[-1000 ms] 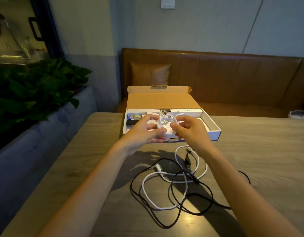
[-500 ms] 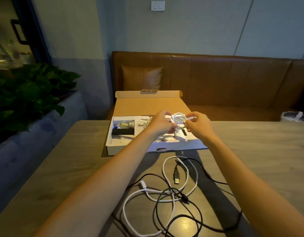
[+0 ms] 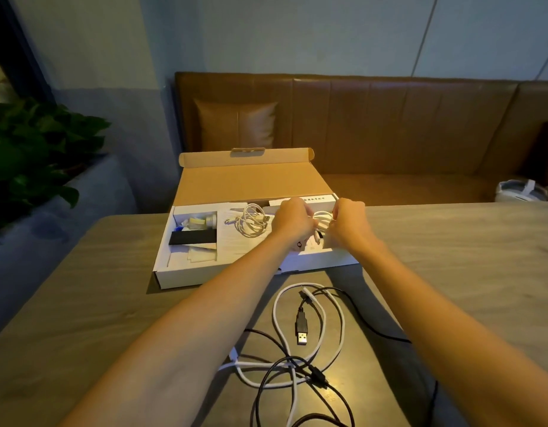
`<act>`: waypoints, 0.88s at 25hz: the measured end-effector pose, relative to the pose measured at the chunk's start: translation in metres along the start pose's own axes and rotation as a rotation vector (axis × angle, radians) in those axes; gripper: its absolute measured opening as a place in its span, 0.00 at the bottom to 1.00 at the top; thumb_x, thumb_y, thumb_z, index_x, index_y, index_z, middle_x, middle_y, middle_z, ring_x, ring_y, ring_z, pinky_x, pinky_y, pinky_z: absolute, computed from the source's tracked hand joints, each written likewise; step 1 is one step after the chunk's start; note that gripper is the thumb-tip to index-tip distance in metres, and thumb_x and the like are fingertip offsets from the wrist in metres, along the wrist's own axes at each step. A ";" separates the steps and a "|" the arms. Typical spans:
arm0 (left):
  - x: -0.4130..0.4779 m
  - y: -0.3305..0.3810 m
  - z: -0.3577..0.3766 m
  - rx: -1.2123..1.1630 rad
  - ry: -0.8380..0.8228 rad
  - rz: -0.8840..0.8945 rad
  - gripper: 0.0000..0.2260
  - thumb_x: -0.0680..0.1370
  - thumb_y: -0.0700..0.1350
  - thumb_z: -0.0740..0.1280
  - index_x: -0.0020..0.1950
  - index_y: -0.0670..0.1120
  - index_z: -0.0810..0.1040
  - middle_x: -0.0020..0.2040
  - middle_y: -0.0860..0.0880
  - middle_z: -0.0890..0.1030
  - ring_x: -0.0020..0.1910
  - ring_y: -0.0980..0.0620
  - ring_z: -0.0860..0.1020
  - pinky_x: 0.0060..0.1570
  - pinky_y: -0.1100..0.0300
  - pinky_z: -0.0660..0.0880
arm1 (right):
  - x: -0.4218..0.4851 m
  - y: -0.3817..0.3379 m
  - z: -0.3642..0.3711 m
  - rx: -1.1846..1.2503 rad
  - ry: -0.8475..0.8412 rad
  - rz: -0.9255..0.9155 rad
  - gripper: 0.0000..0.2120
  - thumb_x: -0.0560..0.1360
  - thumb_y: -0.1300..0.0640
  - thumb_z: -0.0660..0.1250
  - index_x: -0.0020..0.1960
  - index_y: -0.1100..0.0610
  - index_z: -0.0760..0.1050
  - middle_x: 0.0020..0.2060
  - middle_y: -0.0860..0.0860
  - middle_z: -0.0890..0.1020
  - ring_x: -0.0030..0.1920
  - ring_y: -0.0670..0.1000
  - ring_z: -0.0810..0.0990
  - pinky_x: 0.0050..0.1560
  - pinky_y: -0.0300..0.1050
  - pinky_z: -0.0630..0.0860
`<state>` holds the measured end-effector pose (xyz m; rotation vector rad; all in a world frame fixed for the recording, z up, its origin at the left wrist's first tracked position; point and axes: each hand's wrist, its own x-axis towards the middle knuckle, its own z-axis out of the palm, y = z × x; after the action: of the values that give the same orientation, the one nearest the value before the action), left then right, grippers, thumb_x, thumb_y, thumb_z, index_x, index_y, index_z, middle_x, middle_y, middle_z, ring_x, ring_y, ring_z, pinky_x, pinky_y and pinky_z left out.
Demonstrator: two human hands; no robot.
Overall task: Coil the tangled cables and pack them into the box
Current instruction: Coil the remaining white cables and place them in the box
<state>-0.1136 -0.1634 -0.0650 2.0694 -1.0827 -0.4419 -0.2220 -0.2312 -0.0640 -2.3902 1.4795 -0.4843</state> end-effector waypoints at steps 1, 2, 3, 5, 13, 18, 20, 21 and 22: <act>-0.001 0.001 0.001 0.088 0.022 0.036 0.08 0.76 0.46 0.75 0.54 0.48 0.84 0.50 0.47 0.83 0.47 0.46 0.82 0.46 0.51 0.82 | -0.002 -0.001 0.000 -0.106 0.004 -0.035 0.15 0.74 0.58 0.76 0.57 0.61 0.78 0.49 0.58 0.82 0.44 0.55 0.80 0.48 0.47 0.82; -0.002 0.002 0.001 0.142 0.038 0.066 0.08 0.76 0.47 0.75 0.54 0.48 0.84 0.50 0.48 0.83 0.47 0.47 0.81 0.45 0.53 0.81 | -0.005 -0.002 -0.002 -0.200 0.026 -0.078 0.13 0.76 0.57 0.74 0.58 0.61 0.78 0.48 0.58 0.82 0.42 0.54 0.80 0.45 0.46 0.81; -0.003 0.002 0.000 0.167 0.047 0.092 0.08 0.76 0.48 0.74 0.55 0.49 0.84 0.51 0.48 0.83 0.48 0.47 0.81 0.44 0.54 0.80 | -0.008 -0.005 -0.004 -0.260 0.055 -0.118 0.11 0.78 0.56 0.71 0.58 0.60 0.79 0.48 0.58 0.83 0.40 0.53 0.79 0.44 0.44 0.79; -0.005 0.004 -0.005 0.162 0.053 0.129 0.08 0.77 0.47 0.73 0.56 0.50 0.83 0.51 0.48 0.83 0.47 0.48 0.81 0.44 0.55 0.80 | -0.013 -0.010 -0.011 -0.290 0.093 -0.165 0.10 0.80 0.56 0.68 0.58 0.60 0.79 0.47 0.57 0.83 0.40 0.52 0.78 0.43 0.44 0.78; -0.052 0.013 -0.051 0.049 -0.066 0.265 0.07 0.82 0.45 0.66 0.54 0.45 0.82 0.47 0.47 0.81 0.42 0.50 0.80 0.45 0.55 0.81 | -0.061 -0.030 -0.057 0.079 -0.034 -0.357 0.07 0.79 0.55 0.69 0.54 0.57 0.78 0.47 0.55 0.84 0.44 0.51 0.82 0.45 0.41 0.80; -0.103 -0.011 -0.073 0.041 -0.331 0.319 0.06 0.83 0.46 0.64 0.51 0.47 0.81 0.43 0.47 0.82 0.36 0.53 0.82 0.34 0.64 0.77 | -0.118 -0.029 -0.057 -0.061 -0.365 -0.386 0.13 0.77 0.46 0.70 0.47 0.56 0.80 0.40 0.53 0.82 0.41 0.50 0.80 0.44 0.43 0.77; -0.120 -0.023 -0.070 0.062 -0.384 0.335 0.06 0.82 0.46 0.65 0.52 0.48 0.81 0.43 0.48 0.83 0.40 0.52 0.81 0.37 0.62 0.78 | -0.139 -0.029 -0.045 -0.247 -0.492 -0.339 0.13 0.78 0.46 0.69 0.48 0.57 0.78 0.39 0.52 0.80 0.42 0.51 0.78 0.46 0.43 0.75; -0.127 -0.030 -0.067 0.077 -0.384 0.350 0.06 0.82 0.46 0.66 0.52 0.48 0.82 0.45 0.48 0.83 0.43 0.51 0.81 0.42 0.59 0.79 | -0.146 -0.030 -0.039 -0.306 -0.516 -0.320 0.13 0.79 0.48 0.69 0.50 0.58 0.78 0.40 0.52 0.79 0.43 0.51 0.78 0.47 0.43 0.75; -0.133 -0.036 -0.064 0.090 -0.369 0.367 0.06 0.81 0.45 0.66 0.54 0.47 0.82 0.48 0.48 0.84 0.46 0.51 0.81 0.47 0.56 0.79 | -0.152 -0.031 -0.035 -0.330 -0.514 -0.314 0.12 0.80 0.50 0.68 0.55 0.59 0.79 0.43 0.53 0.80 0.44 0.52 0.78 0.49 0.43 0.76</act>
<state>-0.1339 -0.0132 -0.0543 1.8467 -1.6908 -0.6107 -0.2751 -0.0829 -0.0395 -2.7280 1.0210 0.3298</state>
